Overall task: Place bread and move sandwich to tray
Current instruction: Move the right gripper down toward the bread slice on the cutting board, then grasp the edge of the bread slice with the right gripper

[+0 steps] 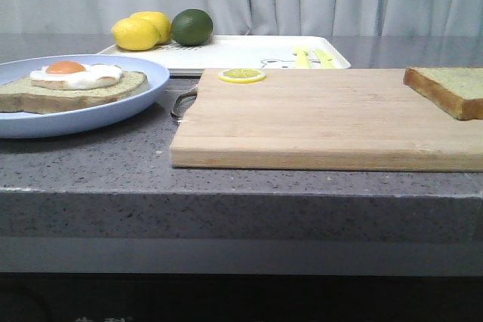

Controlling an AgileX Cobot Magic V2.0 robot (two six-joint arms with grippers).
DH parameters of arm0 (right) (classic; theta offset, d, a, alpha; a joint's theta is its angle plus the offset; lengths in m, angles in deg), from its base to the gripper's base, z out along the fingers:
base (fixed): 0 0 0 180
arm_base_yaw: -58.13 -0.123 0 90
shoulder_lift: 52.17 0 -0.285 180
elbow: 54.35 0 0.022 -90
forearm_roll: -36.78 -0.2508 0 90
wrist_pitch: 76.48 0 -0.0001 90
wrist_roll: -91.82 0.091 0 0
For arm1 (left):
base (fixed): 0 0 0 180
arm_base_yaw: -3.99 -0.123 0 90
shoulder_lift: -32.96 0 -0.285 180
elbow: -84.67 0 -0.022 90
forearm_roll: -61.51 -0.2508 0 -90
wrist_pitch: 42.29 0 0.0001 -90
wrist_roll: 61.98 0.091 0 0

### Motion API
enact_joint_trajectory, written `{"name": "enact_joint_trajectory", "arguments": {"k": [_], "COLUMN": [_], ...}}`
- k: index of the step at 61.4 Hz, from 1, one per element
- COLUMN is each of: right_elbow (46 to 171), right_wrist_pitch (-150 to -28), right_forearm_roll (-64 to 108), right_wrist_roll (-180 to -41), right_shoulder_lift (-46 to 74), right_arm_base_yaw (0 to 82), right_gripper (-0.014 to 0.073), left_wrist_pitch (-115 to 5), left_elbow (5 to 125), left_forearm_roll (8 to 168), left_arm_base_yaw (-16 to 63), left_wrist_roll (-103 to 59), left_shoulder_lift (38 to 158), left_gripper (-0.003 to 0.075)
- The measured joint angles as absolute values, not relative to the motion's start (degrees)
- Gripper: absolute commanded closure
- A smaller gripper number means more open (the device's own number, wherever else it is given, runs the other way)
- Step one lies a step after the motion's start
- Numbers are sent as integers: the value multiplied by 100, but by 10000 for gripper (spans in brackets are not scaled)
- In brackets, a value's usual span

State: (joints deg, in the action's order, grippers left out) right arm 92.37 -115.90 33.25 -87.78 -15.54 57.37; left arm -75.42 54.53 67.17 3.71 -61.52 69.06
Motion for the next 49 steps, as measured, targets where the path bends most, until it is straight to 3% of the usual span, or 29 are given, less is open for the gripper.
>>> {"name": "enact_joint_trajectory", "arguments": {"k": [20,24,28,33,41,45,49], "right_elbow": [9237,9237,9237,9237,9237,9237,9237], "right_wrist_pitch": [-11854,-11913,-12000,-12102,-12139,-12139,-12139], "right_forearm_roll": [3313,3313,3306,3306,3306,3306,3306], "right_wrist_roll": [-8778,-8778,-8778,-8778,-8778,-8778,-8778], "right_shoulder_lift": [-631,-490,-335,-164,48,127,199], "right_arm_base_yaw": [5737,5737,5737,5737,5737,5737,5737], "right_gripper": [656,608,491,312,68,36,36], "left_wrist_pitch": [-7616,-7616,-7616,-7616,-7616,-7616,-7616], "left_elbow": [5353,5342,5342,5342,5342,5342,5342], "left_forearm_roll": [6717,6685,6593,6483,6395,6371,6367], "left_arm_base_yaw": [371,371,371,371,371,371,371], "left_wrist_roll": [-6152,-6152,-6152,-6152,-6152,-6152,-6152], "left_shoulder_lift": [7721,7826,7897,7921,7930,7930,7930], "left_gripper": [740,739,713,615,349,236,199]}}
